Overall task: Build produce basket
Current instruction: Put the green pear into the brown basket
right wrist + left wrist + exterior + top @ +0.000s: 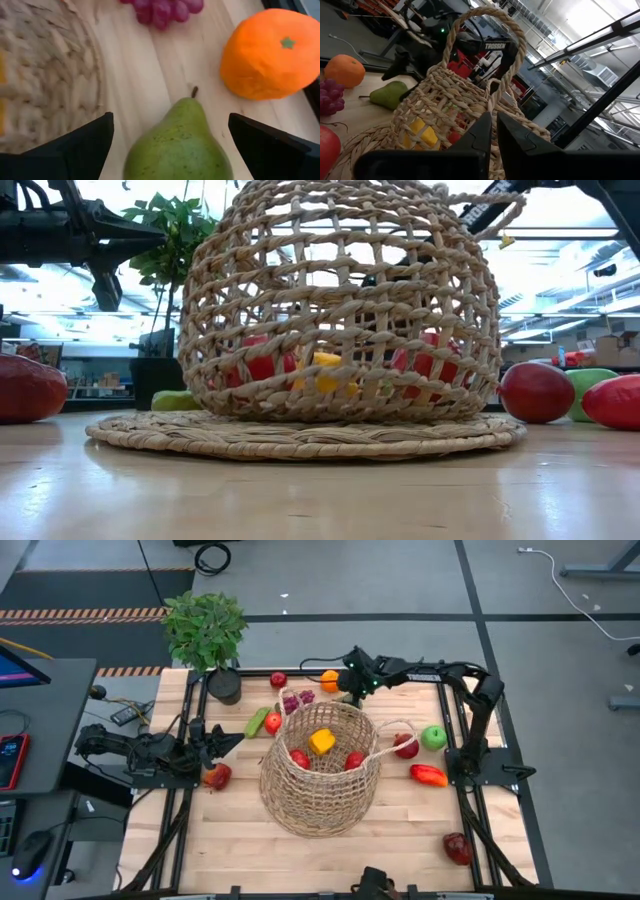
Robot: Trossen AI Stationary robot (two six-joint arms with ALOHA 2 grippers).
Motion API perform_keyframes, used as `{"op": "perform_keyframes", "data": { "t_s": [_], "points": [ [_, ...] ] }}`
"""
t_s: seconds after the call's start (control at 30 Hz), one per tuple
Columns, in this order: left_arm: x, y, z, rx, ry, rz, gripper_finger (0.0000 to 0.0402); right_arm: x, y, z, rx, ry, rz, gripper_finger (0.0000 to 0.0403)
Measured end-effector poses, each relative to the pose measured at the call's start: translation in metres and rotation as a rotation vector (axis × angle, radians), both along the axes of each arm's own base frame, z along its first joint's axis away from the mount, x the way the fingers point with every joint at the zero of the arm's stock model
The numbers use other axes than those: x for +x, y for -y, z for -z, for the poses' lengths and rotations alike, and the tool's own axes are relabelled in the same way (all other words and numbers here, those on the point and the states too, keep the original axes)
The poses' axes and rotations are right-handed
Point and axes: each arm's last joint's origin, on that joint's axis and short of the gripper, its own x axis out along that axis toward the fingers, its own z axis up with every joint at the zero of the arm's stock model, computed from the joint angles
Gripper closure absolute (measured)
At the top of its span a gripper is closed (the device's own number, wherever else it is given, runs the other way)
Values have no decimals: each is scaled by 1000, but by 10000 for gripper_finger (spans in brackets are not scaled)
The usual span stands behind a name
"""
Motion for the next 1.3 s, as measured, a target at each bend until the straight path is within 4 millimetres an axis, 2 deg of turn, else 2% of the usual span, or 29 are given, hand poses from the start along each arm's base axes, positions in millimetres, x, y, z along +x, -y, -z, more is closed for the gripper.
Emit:
{"op": "perform_keyframes", "data": {
  "t_s": [0.17,0.37,0.77,0.93,1.3],
  "points": [
    [0,0,0,0,0,0,369,2,-1,9,4,-33,11,11],
    [0,0,0,0,0,0,366,1,0,10,9,-43,12,15],
    [0,0,0,0,0,0,366,-1,-1,11,26,-68,12,85],
    [0,0,0,0,0,0,366,-2,-2,10,28,-72,12,89],
    [0,0,0,0,0,0,368,-15,3,-12,7,-46,57,89]
  ]
}}
